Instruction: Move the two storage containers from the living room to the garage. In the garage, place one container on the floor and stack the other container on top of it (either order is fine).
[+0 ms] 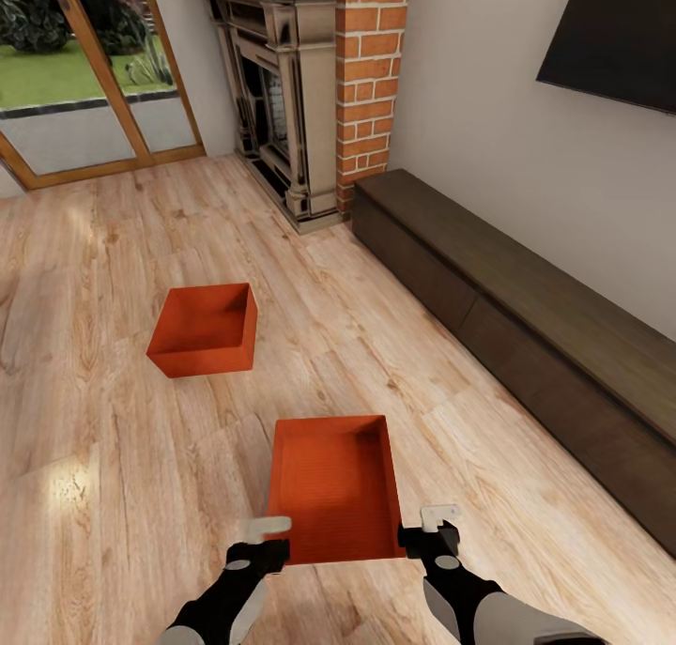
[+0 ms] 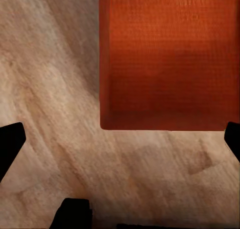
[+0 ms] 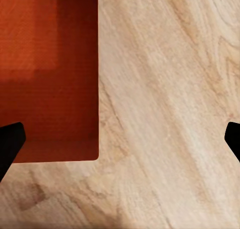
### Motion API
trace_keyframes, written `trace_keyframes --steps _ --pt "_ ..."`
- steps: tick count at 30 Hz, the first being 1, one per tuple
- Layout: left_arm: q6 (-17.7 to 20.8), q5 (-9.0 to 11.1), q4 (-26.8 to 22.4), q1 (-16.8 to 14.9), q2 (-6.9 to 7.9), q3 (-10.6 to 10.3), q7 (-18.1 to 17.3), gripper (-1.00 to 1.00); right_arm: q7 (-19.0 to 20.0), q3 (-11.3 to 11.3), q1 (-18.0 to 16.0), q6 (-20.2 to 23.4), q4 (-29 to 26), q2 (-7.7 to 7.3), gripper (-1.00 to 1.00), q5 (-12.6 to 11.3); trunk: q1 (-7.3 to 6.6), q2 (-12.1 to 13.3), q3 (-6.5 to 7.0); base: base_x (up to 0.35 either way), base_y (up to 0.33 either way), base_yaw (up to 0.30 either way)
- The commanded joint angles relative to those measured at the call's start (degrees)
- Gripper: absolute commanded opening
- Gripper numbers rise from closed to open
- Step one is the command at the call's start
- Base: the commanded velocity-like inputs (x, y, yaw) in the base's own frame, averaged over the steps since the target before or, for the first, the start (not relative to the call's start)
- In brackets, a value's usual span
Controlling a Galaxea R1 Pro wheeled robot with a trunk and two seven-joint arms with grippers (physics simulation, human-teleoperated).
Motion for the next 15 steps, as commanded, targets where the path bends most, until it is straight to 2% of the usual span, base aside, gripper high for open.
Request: trace_keyframes --steps 1,15 --pt "0.15 -0.19 -0.76 0.02 0.01 0.26 -0.05 1.0 -0.44 0.24 -0.04 0.01 0.08 0.04 1.0 0.47 0.0 -0.02 -0.03 0.0 0.0 0.0" --pt "-1.59 -0.89 -2.36 0.04 0.33 0.17 0.0 1.0 0.81 0.15 -0.04 -1.07 0.04 0.15 1.0 0.1 0.0 -0.02 -0.03 0.0 0.0 0.0"
